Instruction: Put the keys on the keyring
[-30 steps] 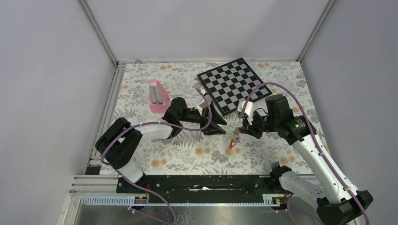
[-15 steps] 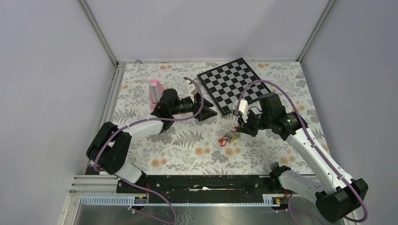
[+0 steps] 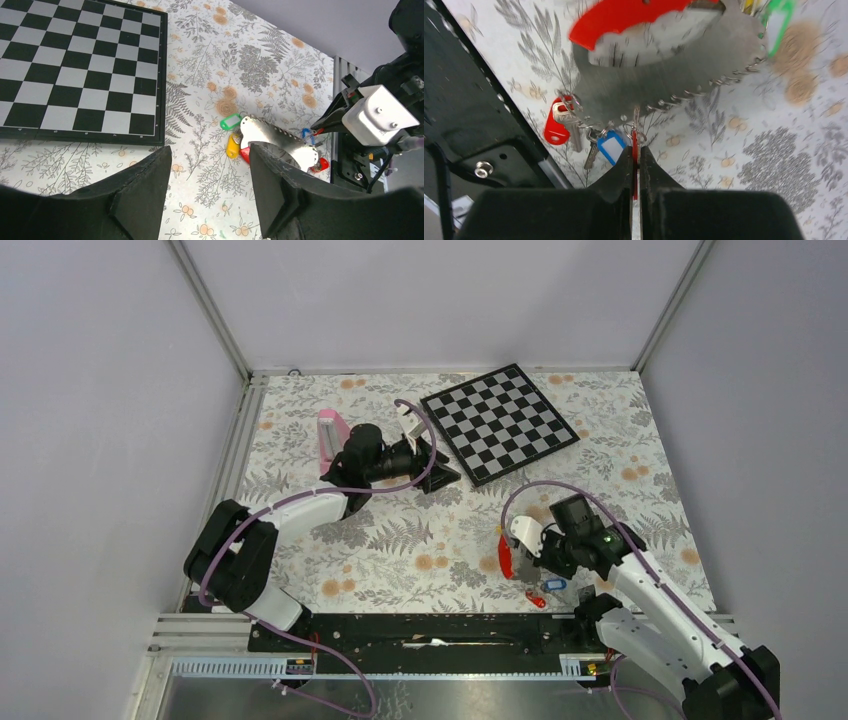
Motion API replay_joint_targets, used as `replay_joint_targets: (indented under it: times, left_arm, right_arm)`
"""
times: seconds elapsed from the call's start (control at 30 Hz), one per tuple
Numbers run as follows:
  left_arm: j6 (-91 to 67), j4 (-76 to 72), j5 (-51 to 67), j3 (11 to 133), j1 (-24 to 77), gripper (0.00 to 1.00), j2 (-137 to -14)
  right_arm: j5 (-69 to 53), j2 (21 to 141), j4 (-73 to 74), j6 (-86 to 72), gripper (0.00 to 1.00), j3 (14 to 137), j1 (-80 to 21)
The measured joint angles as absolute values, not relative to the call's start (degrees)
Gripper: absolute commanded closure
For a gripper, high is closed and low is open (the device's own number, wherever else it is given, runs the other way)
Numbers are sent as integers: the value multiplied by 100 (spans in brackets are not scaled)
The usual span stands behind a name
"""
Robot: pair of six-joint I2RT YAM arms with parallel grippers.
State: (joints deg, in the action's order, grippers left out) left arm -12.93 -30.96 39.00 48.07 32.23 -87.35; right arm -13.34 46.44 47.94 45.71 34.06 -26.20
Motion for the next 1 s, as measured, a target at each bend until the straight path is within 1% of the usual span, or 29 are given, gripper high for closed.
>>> replay_joint_targets:
  times: [0.2,0.57,0.63,0.73,0.9,1.0]
  left_arm:
    - [-1199,-2943,3850,4818,3223,36,-8735]
    - [-1100,-2906,3830,4821,3223,35,-8674]
    - [-1098,-2906,3830,4827,3223,35,-8674]
    - [-1098,-2902,3833,4831,3223,35,-8674]
    - [-1098,-2856,3833,4831,3223,34,-8672]
    - [-1092,-2799,3833,4831,3223,34,-8670]
  right_arm:
    - [-838,4838,4941,4858,100,3214,-2620]
    - [215,5457,4685,5474,100,2744,-2620]
    - [353,5516,4591,5551,99,2681,-2620]
    - [521,5647,4486,5660,95,2648,-2620]
    - [707,5896,4278,5736,83,2650,-2620]
    - [766,6064,4156,5763,78,2650,-2620]
